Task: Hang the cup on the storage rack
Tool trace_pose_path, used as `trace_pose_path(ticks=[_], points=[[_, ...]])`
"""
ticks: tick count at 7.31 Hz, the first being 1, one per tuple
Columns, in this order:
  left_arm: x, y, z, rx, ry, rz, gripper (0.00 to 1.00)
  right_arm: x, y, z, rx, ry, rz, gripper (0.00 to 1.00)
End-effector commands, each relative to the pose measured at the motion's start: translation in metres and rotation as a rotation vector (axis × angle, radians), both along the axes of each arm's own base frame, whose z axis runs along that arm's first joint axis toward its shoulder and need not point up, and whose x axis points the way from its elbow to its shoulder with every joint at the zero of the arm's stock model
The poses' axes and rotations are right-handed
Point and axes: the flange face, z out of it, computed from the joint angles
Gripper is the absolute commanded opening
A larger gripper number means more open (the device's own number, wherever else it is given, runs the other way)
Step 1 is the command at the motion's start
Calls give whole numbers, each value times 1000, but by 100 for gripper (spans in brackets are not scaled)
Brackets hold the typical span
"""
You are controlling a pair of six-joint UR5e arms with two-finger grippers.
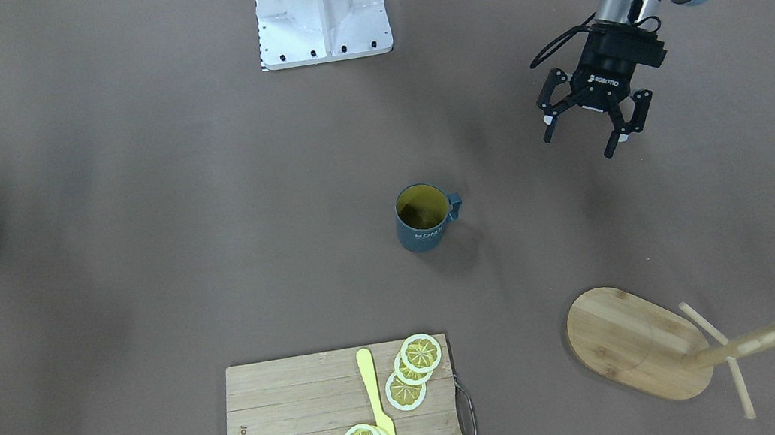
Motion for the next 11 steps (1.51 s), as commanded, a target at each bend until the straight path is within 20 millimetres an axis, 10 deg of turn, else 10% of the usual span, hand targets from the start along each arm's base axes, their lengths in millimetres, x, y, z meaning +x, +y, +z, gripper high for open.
trace_pose_path(ticks=[1, 5, 11], points=[[57, 40, -6, 63, -22, -90, 99, 48, 32, 37, -17, -5, -11, 100], [170, 42, -56, 121, 11, -247, 97, 53, 36, 39, -20, -4, -3, 100], [167, 15, -45, 108, -63, -288, 89, 52, 33, 35, -14, -5, 0, 100]])
